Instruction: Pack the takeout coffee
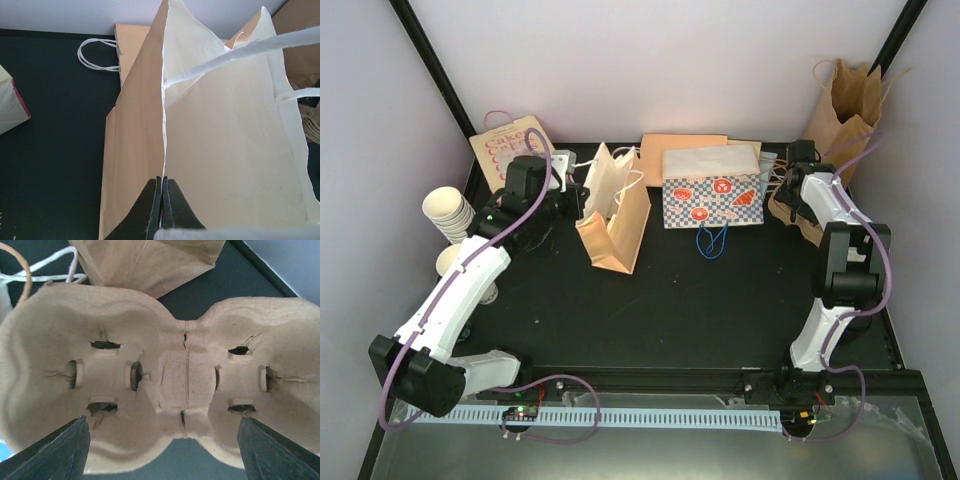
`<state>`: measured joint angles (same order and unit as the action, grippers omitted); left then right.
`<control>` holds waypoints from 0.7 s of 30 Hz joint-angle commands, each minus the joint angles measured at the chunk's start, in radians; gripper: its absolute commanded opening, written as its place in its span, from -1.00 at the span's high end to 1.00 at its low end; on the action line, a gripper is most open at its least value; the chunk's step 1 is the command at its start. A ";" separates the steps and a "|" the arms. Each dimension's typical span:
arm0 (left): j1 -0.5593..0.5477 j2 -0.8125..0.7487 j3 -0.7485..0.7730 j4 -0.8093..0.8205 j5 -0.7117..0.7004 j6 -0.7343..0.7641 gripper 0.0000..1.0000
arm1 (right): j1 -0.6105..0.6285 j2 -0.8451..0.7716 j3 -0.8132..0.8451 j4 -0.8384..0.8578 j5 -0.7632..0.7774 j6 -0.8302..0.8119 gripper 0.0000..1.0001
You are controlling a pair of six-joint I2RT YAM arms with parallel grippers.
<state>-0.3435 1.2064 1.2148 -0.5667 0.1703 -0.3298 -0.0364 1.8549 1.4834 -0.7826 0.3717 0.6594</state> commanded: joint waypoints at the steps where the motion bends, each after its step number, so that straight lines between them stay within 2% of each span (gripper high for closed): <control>1: 0.010 -0.001 0.022 0.055 0.038 -0.021 0.97 | -0.016 0.052 0.050 0.014 0.041 -0.004 -0.67; 10: 0.012 -0.008 0.002 0.062 0.049 -0.025 0.97 | -0.050 0.118 0.088 0.031 0.025 0.009 -0.59; 21: 0.014 -0.015 -0.001 0.064 0.075 -0.014 0.97 | -0.057 0.160 0.109 0.028 -0.022 0.006 -0.40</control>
<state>-0.3393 1.2064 1.2072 -0.5438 0.2138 -0.3443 -0.0902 2.0018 1.5650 -0.7616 0.3588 0.6556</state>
